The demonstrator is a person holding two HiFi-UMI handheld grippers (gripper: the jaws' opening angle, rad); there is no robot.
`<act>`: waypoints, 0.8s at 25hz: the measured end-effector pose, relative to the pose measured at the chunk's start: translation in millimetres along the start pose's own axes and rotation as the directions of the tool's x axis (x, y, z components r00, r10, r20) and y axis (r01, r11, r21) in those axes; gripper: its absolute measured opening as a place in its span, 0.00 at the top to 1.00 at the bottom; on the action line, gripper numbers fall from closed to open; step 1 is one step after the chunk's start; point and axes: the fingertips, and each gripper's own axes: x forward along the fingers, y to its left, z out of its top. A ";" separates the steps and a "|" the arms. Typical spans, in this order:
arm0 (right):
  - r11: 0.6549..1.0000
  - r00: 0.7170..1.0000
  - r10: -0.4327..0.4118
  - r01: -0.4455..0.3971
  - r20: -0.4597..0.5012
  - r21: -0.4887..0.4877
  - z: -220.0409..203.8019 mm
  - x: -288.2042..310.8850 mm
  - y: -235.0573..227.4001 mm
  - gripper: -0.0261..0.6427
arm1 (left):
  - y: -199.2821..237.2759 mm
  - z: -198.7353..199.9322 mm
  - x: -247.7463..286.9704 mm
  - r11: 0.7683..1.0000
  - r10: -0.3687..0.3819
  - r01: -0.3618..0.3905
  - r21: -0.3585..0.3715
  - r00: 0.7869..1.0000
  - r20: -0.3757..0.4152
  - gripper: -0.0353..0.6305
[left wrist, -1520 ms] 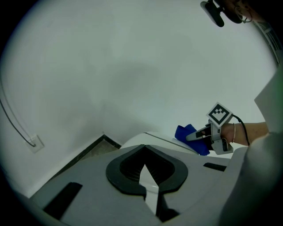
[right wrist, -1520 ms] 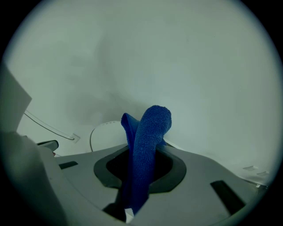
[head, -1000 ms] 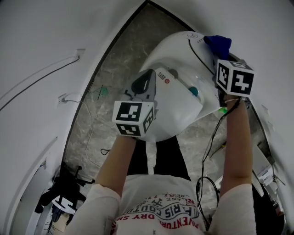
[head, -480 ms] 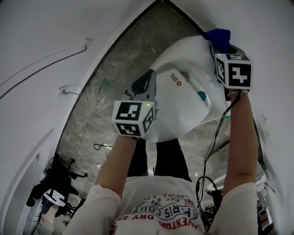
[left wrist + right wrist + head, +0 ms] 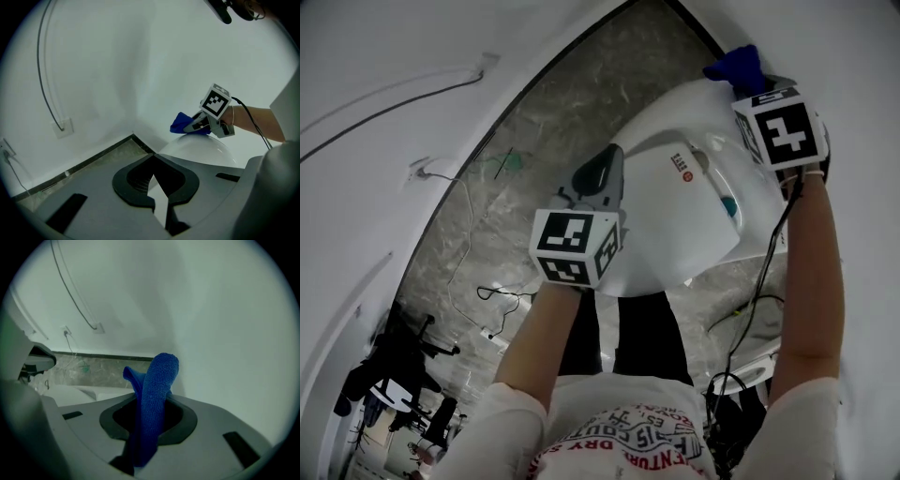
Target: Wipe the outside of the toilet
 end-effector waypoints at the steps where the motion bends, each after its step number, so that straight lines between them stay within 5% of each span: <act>1: 0.999 0.999 0.017 -0.018 -0.030 -0.045 2.9 6.7 5.5 0.85 | 5.3 -3.5 2.3 1.000 -0.001 0.001 0.001 1.000 0.000 0.94; 9: 0.948 0.952 0.124 -0.197 -0.279 -0.250 8.9 51.9 38.8 0.85 | 43.8 -29.0 10.0 1.000 0.015 -0.016 -0.025 1.000 -0.013 0.94; 20: 0.876 0.897 0.056 -0.255 -0.438 -0.410 9.0 95.3 78.2 0.85 | 89.6 -78.5 3.4 0.993 0.054 -0.062 -0.102 0.996 -0.078 0.94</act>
